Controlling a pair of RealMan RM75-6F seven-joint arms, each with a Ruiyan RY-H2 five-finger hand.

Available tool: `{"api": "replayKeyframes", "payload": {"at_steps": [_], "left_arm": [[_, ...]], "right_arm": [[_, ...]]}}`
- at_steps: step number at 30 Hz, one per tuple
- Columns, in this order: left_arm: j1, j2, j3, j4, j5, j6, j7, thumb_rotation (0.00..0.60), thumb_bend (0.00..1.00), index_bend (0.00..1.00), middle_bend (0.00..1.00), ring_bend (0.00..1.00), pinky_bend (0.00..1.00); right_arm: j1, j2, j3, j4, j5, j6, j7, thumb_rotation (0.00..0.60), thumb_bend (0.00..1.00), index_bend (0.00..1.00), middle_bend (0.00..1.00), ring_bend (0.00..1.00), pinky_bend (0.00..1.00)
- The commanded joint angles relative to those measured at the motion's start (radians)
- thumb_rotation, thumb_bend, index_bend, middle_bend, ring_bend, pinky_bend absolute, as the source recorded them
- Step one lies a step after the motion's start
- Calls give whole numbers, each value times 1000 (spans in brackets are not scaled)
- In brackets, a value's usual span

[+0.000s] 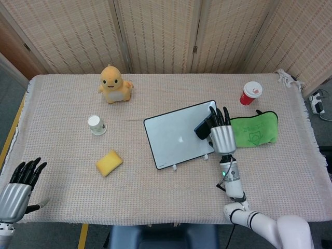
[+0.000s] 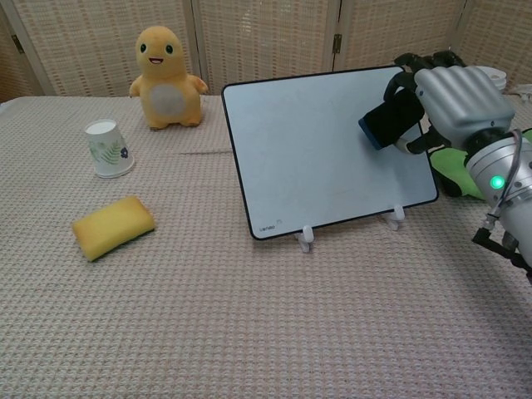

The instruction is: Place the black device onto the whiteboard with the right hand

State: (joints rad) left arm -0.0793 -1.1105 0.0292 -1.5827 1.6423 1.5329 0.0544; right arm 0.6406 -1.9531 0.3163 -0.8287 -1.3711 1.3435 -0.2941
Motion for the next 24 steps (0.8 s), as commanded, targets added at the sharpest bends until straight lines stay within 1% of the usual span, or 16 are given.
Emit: {"api": "replayKeyframes", "payload": {"at_steps": [1, 4, 7, 12, 16, 19, 22, 24], "left_arm": [[1, 1, 0, -1, 0, 1, -1, 600, 166, 0, 0, 0, 0], [2, 2, 0, -1, 0, 3, -3, 600, 167, 0, 0, 0, 0], [2, 2, -1, -2, 0, 3, 0, 600, 167, 0, 0, 0, 0], [2, 2, -2, -5, -2, 1, 1, 600, 167, 4, 0, 0, 0], [3, 5, -3, -4, -1, 7, -11, 600, 168, 6, 0, 0, 0], [5, 6, -5, -1, -4, 9, -13, 600, 168, 7, 0, 0, 0], [4, 4, -5, 0, -3, 7, -6, 600, 168, 7, 0, 0, 0], [4, 1, -6, -1, -7, 4, 3, 600, 168, 3, 0, 0, 0]], "right_arm": [[5, -3, -4, 10, 0, -4, 7, 600, 303, 480, 62, 99, 0], [4, -1, -11, 10, 0, -7, 17, 600, 303, 302, 20, 80, 0], [0, 5, -18, 2, -3, -2, 15, 600, 303, 185, 7, 70, 0], [-8, 20, -22, -17, 3, -3, 19, 600, 303, 124, 5, 69, 0], [-26, 47, -35, -53, -1, 3, 29, 600, 304, 113, 2, 68, 0], [-63, 96, -65, -127, -19, 27, 42, 600, 303, 109, 1, 65, 0], [-122, 205, -120, -286, -27, 13, 46, 600, 304, 94, 0, 51, 0], [-165, 314, -157, -445, -15, -10, 19, 600, 304, 63, 0, 20, 0]]}}
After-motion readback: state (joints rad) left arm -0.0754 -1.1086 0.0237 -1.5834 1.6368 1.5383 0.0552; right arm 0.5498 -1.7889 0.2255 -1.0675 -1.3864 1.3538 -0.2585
